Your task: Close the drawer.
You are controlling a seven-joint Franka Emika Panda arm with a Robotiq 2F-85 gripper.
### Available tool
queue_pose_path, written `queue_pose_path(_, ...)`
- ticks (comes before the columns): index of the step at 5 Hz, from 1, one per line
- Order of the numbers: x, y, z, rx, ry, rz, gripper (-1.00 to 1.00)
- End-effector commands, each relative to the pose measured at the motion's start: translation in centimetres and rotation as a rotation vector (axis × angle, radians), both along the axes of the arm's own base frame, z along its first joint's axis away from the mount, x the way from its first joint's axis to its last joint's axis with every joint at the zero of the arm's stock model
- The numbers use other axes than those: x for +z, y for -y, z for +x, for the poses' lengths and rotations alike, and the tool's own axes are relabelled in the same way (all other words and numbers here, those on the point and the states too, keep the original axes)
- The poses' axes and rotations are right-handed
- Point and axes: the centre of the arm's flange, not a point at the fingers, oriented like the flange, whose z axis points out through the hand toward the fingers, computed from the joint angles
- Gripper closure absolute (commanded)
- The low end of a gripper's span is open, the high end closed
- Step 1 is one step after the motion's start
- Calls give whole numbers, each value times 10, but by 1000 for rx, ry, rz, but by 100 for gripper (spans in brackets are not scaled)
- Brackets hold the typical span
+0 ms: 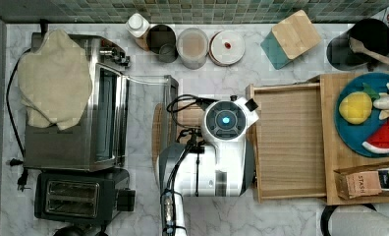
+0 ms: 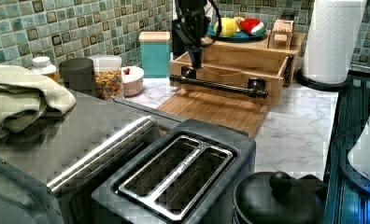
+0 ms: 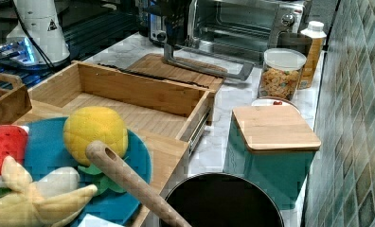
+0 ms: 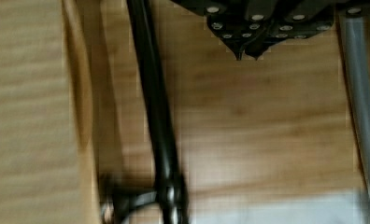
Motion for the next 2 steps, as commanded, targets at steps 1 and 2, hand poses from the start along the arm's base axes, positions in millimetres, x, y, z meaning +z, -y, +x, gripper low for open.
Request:
queue_pose_path(1,-33,11,-20,121,86,-71,100)
queue_pose_path(2,-55,21,-26,170,145,-68,100)
